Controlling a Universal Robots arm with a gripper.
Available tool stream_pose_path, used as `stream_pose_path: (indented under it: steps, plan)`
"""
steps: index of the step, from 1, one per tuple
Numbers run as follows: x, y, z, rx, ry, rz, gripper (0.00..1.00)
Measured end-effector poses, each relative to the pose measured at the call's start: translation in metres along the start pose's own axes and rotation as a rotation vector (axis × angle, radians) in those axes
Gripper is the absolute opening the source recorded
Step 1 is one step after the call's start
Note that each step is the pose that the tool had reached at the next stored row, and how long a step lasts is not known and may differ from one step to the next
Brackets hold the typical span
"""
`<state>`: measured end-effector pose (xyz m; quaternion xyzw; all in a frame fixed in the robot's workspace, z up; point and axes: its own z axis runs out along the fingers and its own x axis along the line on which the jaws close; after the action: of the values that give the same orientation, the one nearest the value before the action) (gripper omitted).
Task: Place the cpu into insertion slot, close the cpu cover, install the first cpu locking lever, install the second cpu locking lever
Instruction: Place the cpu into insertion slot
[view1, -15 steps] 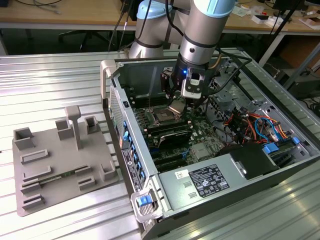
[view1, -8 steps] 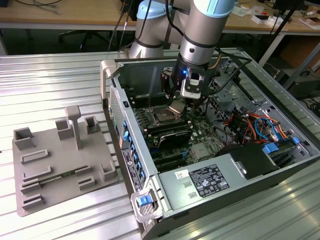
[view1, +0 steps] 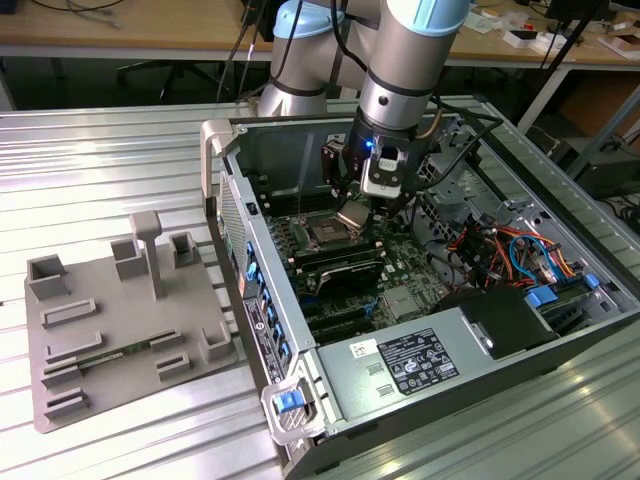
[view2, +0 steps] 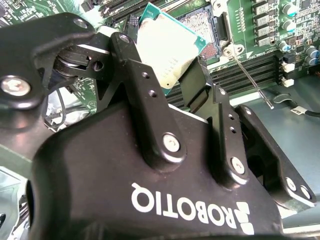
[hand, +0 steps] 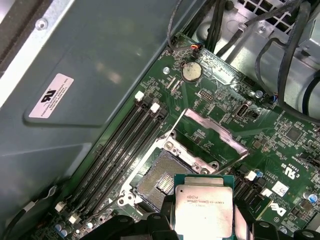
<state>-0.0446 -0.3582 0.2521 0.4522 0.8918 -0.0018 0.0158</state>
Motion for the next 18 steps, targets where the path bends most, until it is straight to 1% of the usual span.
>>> stream_pose_path:
  steps: [18]
  plan:
    - [0.0, 0.0, 0.0013, 0.0008, -0.0003, 0.025, 0.55]
